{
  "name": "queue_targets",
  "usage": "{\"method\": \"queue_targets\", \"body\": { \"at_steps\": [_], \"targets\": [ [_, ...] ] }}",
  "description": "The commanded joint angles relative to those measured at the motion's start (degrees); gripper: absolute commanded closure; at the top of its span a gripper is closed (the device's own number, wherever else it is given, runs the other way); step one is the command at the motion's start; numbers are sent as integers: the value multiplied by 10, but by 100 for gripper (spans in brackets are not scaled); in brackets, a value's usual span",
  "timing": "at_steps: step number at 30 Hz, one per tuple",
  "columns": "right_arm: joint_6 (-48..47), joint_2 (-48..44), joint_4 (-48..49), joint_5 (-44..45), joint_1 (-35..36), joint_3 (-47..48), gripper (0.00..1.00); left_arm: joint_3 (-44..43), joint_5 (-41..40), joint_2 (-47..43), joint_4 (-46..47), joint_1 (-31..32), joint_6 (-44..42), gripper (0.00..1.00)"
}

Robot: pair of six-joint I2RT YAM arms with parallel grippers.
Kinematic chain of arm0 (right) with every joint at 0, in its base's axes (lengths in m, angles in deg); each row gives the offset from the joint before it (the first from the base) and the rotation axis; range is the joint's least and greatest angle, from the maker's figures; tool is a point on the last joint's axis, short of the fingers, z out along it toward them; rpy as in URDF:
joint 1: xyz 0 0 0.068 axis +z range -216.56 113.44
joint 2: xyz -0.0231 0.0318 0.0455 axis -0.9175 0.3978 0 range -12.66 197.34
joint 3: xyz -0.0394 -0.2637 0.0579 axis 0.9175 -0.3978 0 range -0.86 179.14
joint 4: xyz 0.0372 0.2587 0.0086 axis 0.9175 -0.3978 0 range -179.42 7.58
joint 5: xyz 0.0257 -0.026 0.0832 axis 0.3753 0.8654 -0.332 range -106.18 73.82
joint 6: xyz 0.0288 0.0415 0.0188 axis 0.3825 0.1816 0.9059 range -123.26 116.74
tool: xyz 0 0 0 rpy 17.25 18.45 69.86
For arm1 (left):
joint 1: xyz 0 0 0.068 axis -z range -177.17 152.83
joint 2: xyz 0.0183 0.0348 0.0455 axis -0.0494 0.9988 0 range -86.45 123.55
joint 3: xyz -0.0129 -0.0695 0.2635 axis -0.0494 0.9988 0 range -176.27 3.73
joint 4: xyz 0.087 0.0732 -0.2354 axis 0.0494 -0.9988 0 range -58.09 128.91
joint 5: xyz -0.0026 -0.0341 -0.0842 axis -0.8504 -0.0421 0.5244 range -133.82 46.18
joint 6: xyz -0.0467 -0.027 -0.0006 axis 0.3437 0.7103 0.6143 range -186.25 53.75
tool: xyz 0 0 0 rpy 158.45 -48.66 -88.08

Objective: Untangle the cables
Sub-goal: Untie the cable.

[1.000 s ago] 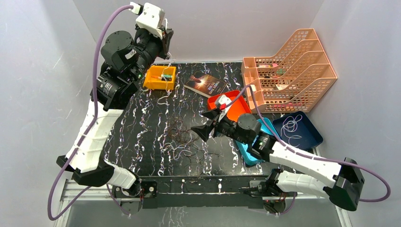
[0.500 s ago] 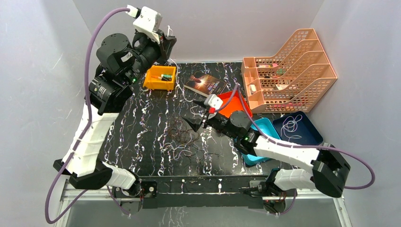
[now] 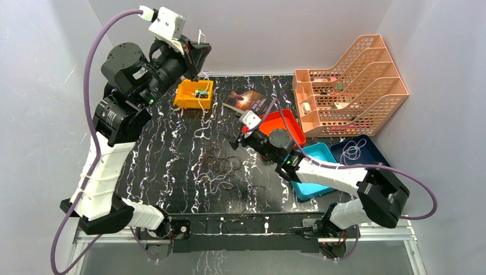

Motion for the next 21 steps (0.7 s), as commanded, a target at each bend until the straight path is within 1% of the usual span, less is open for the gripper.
{"method": "queue_targets", "body": {
  "at_steps": [1, 8, 13, 15, 19, 21],
  "targets": [
    [7, 11, 63, -20, -7, 35, 22, -17, 14, -14, -2, -3, 8, 100],
    [43, 20, 58, -118, -9, 39, 23, -18, 13, -12, -3, -3, 6, 100],
    [56, 28, 37, -142, -13, 53, 29, -14, 16, -13, -3, -3, 6, 100],
    [56, 30, 32, -141, -15, 56, 34, -12, 17, -14, -2, -3, 7, 100],
    [57, 30, 23, -117, -18, 60, 49, -11, 17, -16, -2, -3, 7, 100],
    [58, 31, 22, -102, -20, 60, 59, -11, 21, -15, -1, -3, 8, 100]
  ]
}}
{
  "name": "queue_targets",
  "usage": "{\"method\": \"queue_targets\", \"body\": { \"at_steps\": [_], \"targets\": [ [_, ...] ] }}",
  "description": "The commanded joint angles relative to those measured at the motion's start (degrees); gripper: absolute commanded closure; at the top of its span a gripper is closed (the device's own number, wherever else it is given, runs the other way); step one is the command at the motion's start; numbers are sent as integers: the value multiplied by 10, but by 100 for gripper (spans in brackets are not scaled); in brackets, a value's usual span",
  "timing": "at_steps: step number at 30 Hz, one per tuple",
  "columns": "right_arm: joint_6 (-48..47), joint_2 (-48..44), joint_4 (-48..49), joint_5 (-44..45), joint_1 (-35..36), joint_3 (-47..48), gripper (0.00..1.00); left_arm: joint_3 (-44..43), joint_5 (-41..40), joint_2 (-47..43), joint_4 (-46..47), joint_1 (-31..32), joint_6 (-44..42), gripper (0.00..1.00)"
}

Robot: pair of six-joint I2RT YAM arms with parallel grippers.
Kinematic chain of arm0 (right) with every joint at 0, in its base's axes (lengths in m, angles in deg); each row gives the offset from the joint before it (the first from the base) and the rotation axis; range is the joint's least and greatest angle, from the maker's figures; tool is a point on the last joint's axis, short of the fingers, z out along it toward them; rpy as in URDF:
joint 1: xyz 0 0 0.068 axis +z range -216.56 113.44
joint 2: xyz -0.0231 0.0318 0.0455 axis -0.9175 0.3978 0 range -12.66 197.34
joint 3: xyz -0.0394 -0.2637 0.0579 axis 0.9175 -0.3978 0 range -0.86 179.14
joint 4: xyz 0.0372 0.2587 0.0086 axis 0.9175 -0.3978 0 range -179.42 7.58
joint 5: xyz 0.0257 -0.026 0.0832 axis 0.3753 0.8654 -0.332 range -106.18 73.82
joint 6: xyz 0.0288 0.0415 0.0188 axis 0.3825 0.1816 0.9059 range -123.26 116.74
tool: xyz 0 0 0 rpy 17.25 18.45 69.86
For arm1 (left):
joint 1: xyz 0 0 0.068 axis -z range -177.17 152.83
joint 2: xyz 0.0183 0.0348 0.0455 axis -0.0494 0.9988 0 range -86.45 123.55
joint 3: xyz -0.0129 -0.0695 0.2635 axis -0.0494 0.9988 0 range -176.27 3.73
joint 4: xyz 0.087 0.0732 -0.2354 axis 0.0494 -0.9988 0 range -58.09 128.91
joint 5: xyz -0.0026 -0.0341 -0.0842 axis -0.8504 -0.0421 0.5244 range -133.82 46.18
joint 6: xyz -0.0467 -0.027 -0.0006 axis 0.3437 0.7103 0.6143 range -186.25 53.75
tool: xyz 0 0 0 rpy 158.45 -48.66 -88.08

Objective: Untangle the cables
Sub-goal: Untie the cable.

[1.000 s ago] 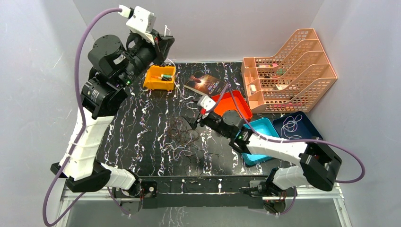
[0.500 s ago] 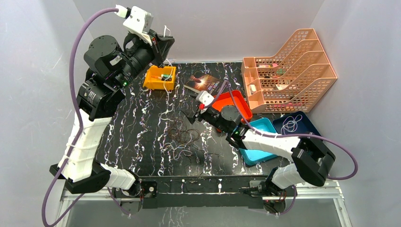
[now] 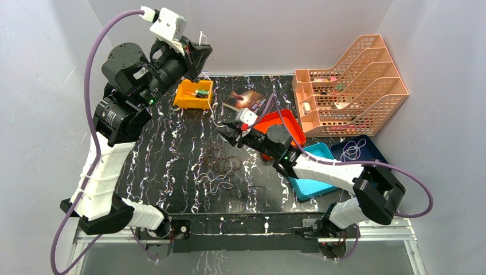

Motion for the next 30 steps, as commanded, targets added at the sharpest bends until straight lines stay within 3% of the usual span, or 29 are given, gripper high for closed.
{"method": "queue_targets", "body": {
  "at_steps": [1, 9, 15, 16, 21, 30],
  "targets": [
    [6, 4, 17, 28, -6, 27, 64, -11, 13, -15, 7, -3, 6, 100],
    [22, 4, 3, 43, -11, 27, 99, -11, 13, -14, 7, -3, 6, 100],
    [33, -13, 6, 58, -13, 8, 100, -3, 11, -19, 7, -3, 6, 100],
    [32, -17, 6, 58, -13, 4, 99, -3, 11, -19, 7, -3, 6, 100],
    [33, -31, 9, 71, -13, -13, 64, -7, 12, -17, 7, -3, 6, 100],
    [14, -7, 14, 96, -16, 11, 54, -11, 22, -13, 7, -3, 10, 100]
  ]
}}
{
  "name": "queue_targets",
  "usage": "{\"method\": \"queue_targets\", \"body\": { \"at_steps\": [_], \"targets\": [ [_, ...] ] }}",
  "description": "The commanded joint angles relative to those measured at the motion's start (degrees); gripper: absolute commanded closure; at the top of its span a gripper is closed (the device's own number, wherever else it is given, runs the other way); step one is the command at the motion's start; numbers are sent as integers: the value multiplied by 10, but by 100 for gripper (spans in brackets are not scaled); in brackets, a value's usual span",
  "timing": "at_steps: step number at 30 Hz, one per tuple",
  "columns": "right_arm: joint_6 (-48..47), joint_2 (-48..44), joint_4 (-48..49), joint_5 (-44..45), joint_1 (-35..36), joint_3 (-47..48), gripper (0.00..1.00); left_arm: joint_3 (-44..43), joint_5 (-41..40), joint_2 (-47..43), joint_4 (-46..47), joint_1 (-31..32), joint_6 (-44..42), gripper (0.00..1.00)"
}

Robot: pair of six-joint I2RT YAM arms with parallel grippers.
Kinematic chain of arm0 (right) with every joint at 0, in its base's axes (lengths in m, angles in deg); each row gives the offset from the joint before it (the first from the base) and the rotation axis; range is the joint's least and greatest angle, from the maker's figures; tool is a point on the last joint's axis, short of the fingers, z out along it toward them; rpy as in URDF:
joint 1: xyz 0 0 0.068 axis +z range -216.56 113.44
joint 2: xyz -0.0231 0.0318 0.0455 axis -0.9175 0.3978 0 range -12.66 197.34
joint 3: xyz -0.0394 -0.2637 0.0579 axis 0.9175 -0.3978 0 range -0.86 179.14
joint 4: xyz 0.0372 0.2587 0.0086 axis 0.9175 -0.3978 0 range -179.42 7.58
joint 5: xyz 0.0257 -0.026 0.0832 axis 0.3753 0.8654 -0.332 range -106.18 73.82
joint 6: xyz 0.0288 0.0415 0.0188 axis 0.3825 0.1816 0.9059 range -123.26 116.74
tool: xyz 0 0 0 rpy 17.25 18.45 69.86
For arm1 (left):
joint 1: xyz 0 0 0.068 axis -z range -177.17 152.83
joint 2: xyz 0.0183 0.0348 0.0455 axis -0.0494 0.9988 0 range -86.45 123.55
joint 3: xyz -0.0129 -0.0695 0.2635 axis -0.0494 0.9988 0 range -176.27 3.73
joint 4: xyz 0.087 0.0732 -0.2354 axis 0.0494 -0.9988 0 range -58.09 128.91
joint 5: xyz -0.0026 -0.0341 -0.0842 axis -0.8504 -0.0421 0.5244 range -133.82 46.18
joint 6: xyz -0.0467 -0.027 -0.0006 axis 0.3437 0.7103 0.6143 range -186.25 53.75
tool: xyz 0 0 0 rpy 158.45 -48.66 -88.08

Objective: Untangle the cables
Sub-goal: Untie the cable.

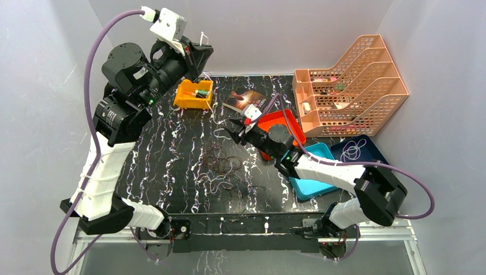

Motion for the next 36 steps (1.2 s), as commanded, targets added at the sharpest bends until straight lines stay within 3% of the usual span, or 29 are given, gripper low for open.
{"method": "queue_targets", "body": {
  "at_steps": [1, 26, 30, 36],
  "targets": [
    [-11, 7, 32, 16, -5, 28, 54, -12, 14, -12, 7, -3, 6, 100],
    [43, 61, 70, -94, -9, 62, 53, -8, 19, -8, 7, -3, 8, 100],
    [45, 64, 69, -86, -9, 65, 63, -4, 17, -13, 9, -3, 8, 100],
    [47, 56, 57, -53, -9, 60, 89, 1, 12, -18, 7, -3, 5, 100]
  ]
}}
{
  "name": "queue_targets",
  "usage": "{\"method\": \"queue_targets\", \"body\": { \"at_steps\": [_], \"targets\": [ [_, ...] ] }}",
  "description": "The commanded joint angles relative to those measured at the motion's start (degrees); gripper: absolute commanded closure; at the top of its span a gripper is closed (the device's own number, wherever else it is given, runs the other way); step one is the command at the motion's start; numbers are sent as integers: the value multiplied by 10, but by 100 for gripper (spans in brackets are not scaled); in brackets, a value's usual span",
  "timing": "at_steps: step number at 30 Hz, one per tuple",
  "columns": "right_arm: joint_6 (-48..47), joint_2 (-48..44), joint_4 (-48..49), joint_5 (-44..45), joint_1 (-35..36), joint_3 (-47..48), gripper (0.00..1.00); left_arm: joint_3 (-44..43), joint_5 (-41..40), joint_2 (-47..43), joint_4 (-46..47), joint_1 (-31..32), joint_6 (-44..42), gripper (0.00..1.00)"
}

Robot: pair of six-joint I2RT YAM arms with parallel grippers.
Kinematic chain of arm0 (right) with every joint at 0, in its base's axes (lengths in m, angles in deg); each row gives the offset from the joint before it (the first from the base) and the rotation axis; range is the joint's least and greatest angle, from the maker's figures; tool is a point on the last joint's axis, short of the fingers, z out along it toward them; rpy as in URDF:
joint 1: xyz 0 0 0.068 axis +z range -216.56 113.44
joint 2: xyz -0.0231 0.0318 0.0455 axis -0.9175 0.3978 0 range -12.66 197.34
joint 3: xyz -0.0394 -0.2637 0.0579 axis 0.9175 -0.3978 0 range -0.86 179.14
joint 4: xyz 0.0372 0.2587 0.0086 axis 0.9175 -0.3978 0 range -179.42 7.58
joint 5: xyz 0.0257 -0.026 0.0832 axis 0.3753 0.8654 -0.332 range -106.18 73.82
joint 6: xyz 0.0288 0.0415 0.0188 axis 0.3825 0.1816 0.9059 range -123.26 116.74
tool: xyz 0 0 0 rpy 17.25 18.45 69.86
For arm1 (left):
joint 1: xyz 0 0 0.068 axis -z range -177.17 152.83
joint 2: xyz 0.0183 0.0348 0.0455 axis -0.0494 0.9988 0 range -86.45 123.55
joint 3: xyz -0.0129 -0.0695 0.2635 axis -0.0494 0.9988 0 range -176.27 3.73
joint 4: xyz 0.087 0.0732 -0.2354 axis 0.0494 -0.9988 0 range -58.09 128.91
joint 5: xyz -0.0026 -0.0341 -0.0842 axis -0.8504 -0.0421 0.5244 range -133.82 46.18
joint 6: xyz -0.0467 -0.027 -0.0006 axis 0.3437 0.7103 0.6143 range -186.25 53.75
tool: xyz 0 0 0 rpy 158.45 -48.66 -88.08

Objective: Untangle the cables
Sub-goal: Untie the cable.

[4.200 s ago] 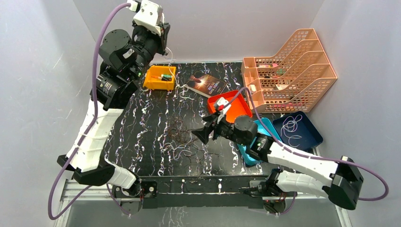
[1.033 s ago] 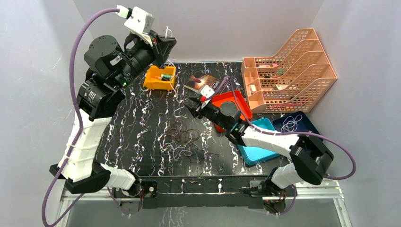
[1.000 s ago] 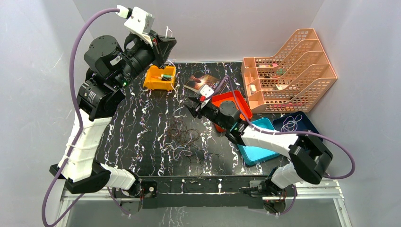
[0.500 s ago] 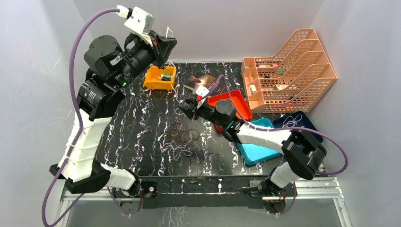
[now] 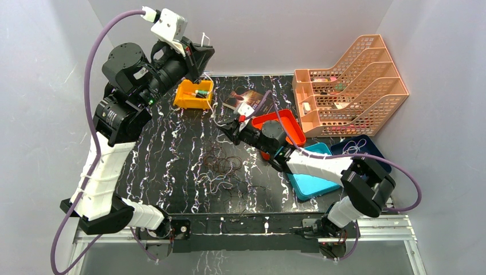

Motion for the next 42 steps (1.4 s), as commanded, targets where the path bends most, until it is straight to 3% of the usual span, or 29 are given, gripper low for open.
{"method": "queue_targets", "body": {
  "at_steps": [1, 3, 13, 21, 27, 35, 42],
  "targets": [
    [1, -14, 25, 34, -2, 21, 93, 3, -1, -20, 7, -3, 1, 100],
    [6, -25, 19, 52, -2, 10, 100, 9, -5, -22, 7, -3, 0, 100],
    [86, -140, -189, 163, -2, 11, 100, 165, -14, -88, 6, -3, 22, 100],
    [148, -229, -358, 203, -2, 50, 100, 343, 118, -171, 34, -3, 47, 100],
    [156, -262, -390, 229, -2, 82, 100, 448, 201, -221, 105, -3, 59, 100],
    [197, -268, -400, 241, -2, 134, 100, 516, 252, -220, 168, -3, 60, 100],
    [292, -251, -404, 208, -2, 165, 100, 570, 237, -218, 241, -2, 58, 88]
  ]
}}
